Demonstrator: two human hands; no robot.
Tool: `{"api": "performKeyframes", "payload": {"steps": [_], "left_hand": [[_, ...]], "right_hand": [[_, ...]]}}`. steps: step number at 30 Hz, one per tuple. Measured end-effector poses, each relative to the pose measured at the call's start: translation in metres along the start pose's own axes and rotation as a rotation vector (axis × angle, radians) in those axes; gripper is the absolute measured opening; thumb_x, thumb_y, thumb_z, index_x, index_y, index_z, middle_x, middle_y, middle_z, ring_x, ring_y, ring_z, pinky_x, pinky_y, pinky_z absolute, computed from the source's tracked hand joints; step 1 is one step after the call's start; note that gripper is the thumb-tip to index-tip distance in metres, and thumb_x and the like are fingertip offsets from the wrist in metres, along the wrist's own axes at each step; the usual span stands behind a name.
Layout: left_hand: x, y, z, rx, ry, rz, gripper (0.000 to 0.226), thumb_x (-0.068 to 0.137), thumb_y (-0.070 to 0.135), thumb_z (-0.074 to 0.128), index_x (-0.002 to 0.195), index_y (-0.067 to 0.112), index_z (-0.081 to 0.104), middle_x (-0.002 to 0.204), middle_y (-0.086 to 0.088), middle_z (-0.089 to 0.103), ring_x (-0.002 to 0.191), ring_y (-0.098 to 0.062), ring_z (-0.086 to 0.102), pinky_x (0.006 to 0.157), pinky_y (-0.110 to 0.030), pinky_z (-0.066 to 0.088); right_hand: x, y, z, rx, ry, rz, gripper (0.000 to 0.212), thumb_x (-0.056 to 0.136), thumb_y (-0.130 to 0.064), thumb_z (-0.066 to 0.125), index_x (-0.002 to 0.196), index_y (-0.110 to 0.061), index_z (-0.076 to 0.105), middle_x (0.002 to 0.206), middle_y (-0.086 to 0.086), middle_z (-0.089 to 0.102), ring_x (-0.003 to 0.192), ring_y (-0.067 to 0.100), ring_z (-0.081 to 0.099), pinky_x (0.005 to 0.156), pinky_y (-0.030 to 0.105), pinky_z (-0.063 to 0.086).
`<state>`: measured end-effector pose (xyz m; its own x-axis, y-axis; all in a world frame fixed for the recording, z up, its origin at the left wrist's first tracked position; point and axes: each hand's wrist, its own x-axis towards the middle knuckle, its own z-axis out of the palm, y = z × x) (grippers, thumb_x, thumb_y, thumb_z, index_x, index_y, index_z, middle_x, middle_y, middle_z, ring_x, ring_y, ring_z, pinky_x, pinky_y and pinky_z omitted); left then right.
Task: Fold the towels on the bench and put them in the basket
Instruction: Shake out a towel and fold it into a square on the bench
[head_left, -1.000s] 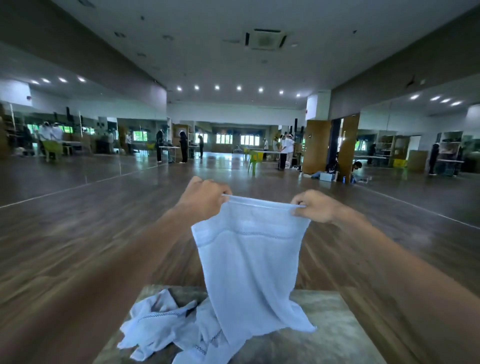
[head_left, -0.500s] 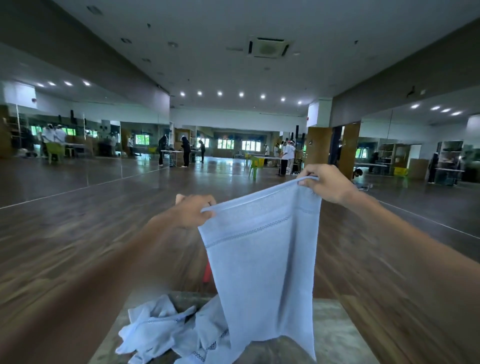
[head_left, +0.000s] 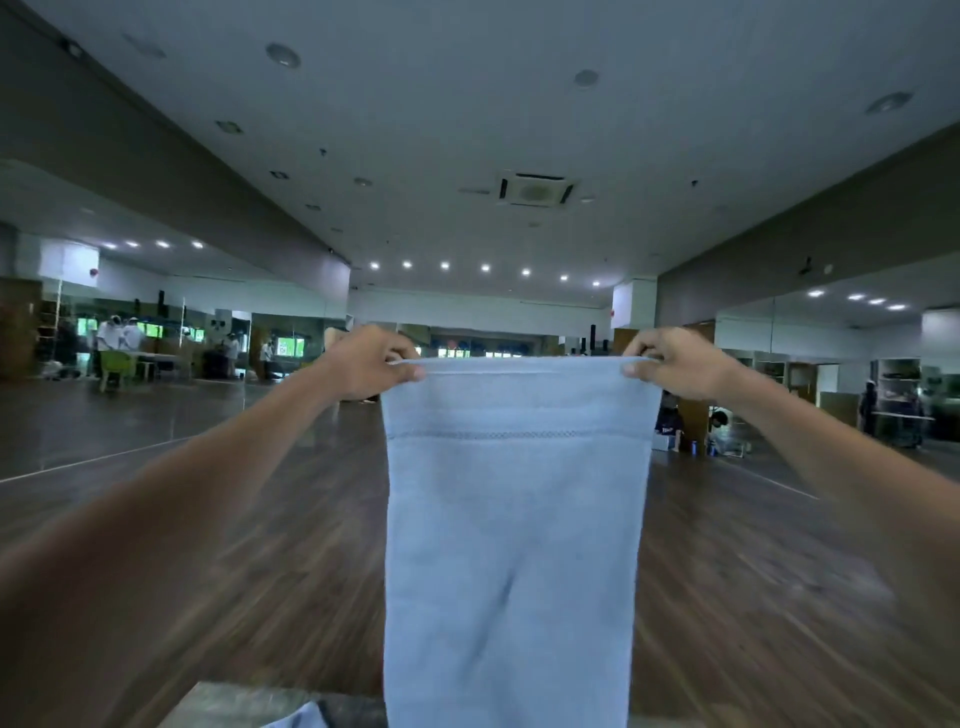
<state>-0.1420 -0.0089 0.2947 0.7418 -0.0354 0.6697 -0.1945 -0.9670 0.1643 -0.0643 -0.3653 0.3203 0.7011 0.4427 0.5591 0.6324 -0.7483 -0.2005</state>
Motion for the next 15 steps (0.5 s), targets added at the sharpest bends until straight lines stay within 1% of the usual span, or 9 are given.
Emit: {"api": "performKeyframes", "payload": {"steps": [2,4,5,7,9,11,12,14,15], "left_hand": [[-0.005,-0.002,-0.003,-0.053,-0.053,0.030,0.018,0.089,0.030,0.063,0.097,0.016,0.070,0.100,0.003,0.067,0.094,-0.012,0.059,0.086,-0.029,0.043],[-0.011,-0.003,-0.006,-0.049,-0.165,0.042,0.016,0.091,0.022,0.060,0.099,0.012,0.069,0.097,0.003,0.065,0.092,-0.012,0.058,0.080,-0.024,0.041],[-0.013,-0.005,-0.007,-0.035,-0.192,0.040,0.016,0.092,0.021,0.058,0.100,0.012,0.068,0.095,0.006,0.063,0.089,-0.011,0.058,0.077,-0.021,0.040],[-0.018,-0.009,-0.008,-0.004,-0.208,0.029,0.014,0.092,0.021,0.058,0.100,0.015,0.068,0.089,0.013,0.060,0.082,-0.001,0.055,0.069,-0.017,0.038],[-0.022,-0.011,-0.010,0.022,-0.212,0.027,0.011,0.092,0.019,0.058,0.096,0.016,0.069,0.085,0.016,0.059,0.078,0.005,0.052,0.066,-0.014,0.039],[-0.025,-0.015,-0.012,0.014,-0.191,0.017,0.009,0.092,0.019,0.059,0.091,0.019,0.068,0.083,0.016,0.061,0.078,0.003,0.054,0.071,-0.020,0.042],[-0.026,-0.015,-0.015,0.002,-0.181,0.009,0.008,0.092,0.019,0.059,0.090,0.021,0.067,0.082,0.016,0.062,0.079,-0.001,0.055,0.074,-0.023,0.043],[-0.027,-0.014,-0.022,-0.036,-0.195,0.001,0.009,0.092,0.019,0.059,0.094,0.016,0.067,0.085,0.013,0.062,0.080,-0.006,0.058,0.072,-0.022,0.046],[-0.026,-0.012,-0.026,-0.060,-0.201,-0.001,0.011,0.092,0.019,0.058,0.096,0.014,0.067,0.086,0.010,0.063,0.081,-0.008,0.058,0.071,-0.021,0.046]], "right_hand": [[-0.005,-0.004,0.006,0.018,-0.129,-0.001,0.008,0.092,-0.017,0.058,0.091,-0.010,0.062,0.090,-0.001,0.062,0.084,0.010,0.057,0.065,0.020,0.039],[-0.007,-0.003,0.012,0.048,-0.089,-0.003,0.007,0.092,-0.015,0.058,0.090,-0.012,0.063,0.092,-0.002,0.063,0.091,0.014,0.059,0.067,0.019,0.041],[-0.009,-0.004,0.014,0.064,-0.099,-0.005,0.007,0.092,-0.015,0.057,0.089,-0.012,0.063,0.092,-0.002,0.063,0.091,0.014,0.059,0.067,0.019,0.041],[-0.013,-0.006,0.019,0.079,-0.193,-0.004,0.008,0.093,-0.013,0.057,0.088,-0.013,0.063,0.090,-0.002,0.062,0.083,0.011,0.058,0.065,0.018,0.041],[-0.016,-0.006,0.024,0.108,-0.162,-0.001,0.008,0.093,-0.012,0.056,0.087,-0.013,0.063,0.087,-0.003,0.062,0.077,0.010,0.057,0.064,0.019,0.042],[-0.017,-0.008,0.024,0.148,-0.129,0.004,0.007,0.093,-0.012,0.057,0.091,-0.009,0.063,0.088,-0.002,0.062,0.079,0.011,0.058,0.066,0.020,0.043],[-0.017,-0.009,0.022,0.150,-0.169,0.008,0.008,0.092,-0.013,0.057,0.093,-0.007,0.063,0.091,0.000,0.062,0.083,0.013,0.058,0.068,0.021,0.043],[-0.015,-0.010,0.018,0.140,-0.223,0.018,0.010,0.092,-0.015,0.057,0.096,-0.007,0.063,0.096,0.003,0.063,0.091,0.016,0.059,0.071,0.023,0.043],[-0.014,-0.010,0.015,0.149,-0.178,0.012,0.010,0.092,-0.015,0.056,0.096,-0.008,0.063,0.097,0.004,0.063,0.093,0.016,0.059,0.072,0.024,0.043]]}}
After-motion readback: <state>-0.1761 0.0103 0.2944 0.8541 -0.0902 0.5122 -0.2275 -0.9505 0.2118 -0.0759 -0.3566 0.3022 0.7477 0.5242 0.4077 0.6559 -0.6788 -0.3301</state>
